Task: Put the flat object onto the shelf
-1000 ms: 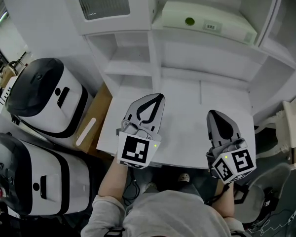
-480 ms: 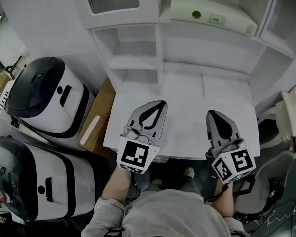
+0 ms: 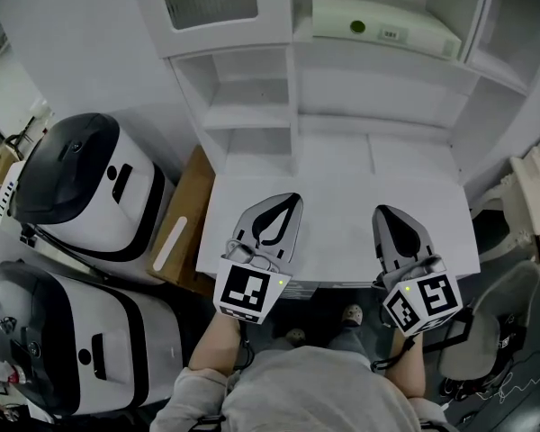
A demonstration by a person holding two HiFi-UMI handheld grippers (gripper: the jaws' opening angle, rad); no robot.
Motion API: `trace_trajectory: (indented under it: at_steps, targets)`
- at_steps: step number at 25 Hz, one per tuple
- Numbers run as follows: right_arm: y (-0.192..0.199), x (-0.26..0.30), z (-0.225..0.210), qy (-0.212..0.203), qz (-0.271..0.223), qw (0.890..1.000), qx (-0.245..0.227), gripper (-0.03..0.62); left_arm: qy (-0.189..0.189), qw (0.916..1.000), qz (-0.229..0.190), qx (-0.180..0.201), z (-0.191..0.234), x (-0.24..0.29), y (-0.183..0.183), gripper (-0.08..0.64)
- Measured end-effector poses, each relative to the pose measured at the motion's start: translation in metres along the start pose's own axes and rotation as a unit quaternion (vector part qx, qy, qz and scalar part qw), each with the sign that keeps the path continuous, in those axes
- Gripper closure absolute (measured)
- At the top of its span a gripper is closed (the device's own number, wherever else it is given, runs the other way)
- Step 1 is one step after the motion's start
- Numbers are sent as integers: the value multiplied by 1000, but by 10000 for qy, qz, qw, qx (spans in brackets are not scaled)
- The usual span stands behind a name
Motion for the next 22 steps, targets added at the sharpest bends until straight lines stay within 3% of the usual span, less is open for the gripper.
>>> trace_trajectory:
  at_steps: [12,22]
  targets:
    - [2,-4,13,211,7,9996,-189,583,90,9998,-145,41,-2,-5,1,548]
    - [2,-10,17,283,-46,9994,-204,583,-46,9995,-291,-87,-1,-7,-3,547]
Point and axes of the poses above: the fingertips, and each gripper's own axes: x forward along the fingers, z to its left, y out of its underside, the point moved 8 cm from there along -x, backward along the fingers, and after that the axes turned 13 degrees about x, right-handed, at the moved point
